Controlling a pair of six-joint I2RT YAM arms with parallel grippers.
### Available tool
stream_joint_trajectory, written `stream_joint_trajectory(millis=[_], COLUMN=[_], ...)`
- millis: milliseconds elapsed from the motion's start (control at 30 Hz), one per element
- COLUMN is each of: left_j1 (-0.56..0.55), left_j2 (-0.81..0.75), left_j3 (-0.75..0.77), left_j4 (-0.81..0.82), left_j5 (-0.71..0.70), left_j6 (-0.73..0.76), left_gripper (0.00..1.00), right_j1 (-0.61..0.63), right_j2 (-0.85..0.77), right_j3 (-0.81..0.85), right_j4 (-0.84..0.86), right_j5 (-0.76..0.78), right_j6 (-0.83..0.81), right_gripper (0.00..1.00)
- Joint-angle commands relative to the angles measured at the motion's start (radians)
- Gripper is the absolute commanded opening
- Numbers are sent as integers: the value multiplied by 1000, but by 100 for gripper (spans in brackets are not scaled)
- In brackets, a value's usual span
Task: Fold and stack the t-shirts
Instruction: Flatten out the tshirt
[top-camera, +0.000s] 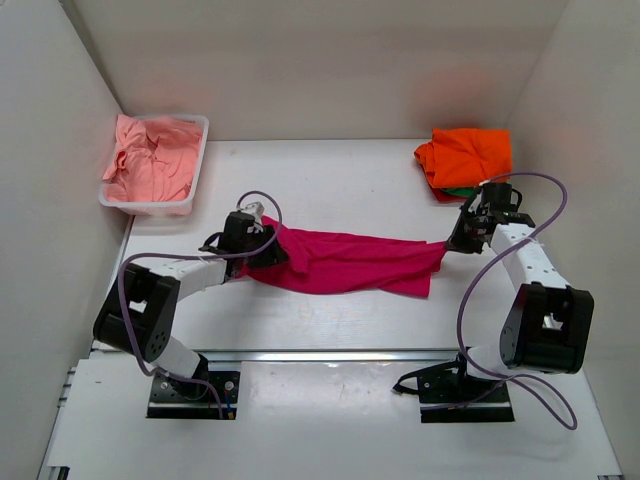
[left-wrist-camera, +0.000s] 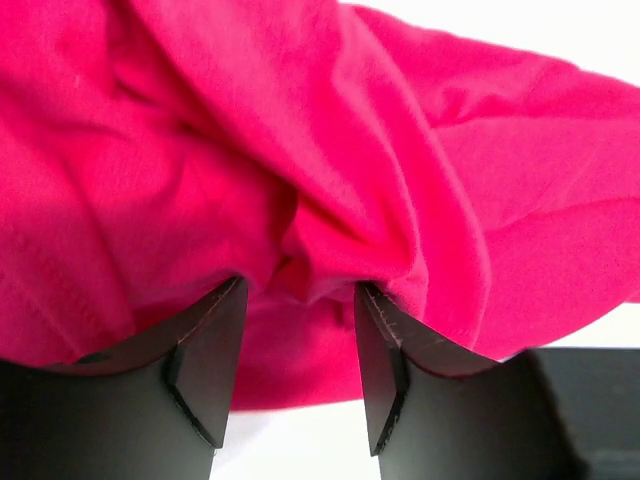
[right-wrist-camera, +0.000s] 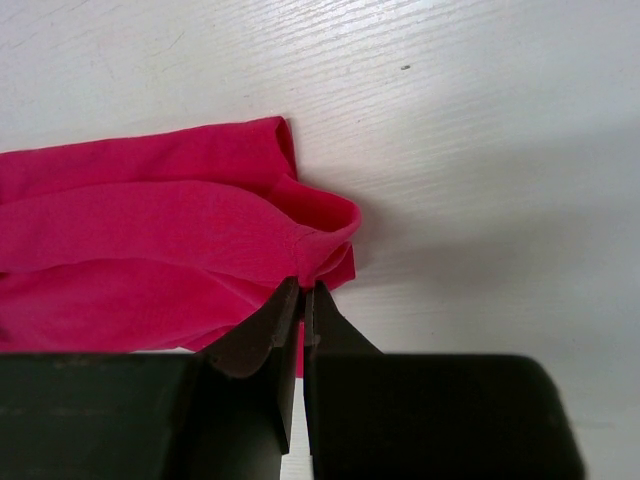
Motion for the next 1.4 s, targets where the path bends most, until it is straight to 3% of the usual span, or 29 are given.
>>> stream_joint_trajectory(millis=[0,333,400,500,667,800,967,1067,1133,1200,1367], left_j1=[-11,-25,-22,-10,1,127,260,300,305,305,261], left_j2=[16,88,87,75,-108,-299,-390,-381,-392,-418,-482], left_j3=[45,88,88,91,102,190,488,739,825,897,1121], left_j4=[76,84,79,65,-5,-108,-281,-381,-415,-443,-568], left_j5=[13,46,45,45,-20,66,114,134,129,108,-101], left_j6=[-18,-30,-31,-44,-76,-166,-171,-191,-206,-229,-235], left_gripper=[58,50,40,0,0,0,0,0,0,0,0], right_j1=[4,3,3,9,11,0,0,0,-11,-3,31], right_j2=[9,18,21,17,9,-51,-132,-188,-216,-261,-331], right_j3=[-2,5,7,10,24,102,355,488,548,603,804], right_j4=[36,38,39,32,12,-40,-123,-152,-166,-171,-215], right_j5=[-14,-19,-17,-17,-23,-65,-134,-183,-215,-226,-182], right_j6=[10,12,15,13,12,10,41,44,52,46,33], right_gripper=[0,0,0,0,0,0,0,0,0,0,0])
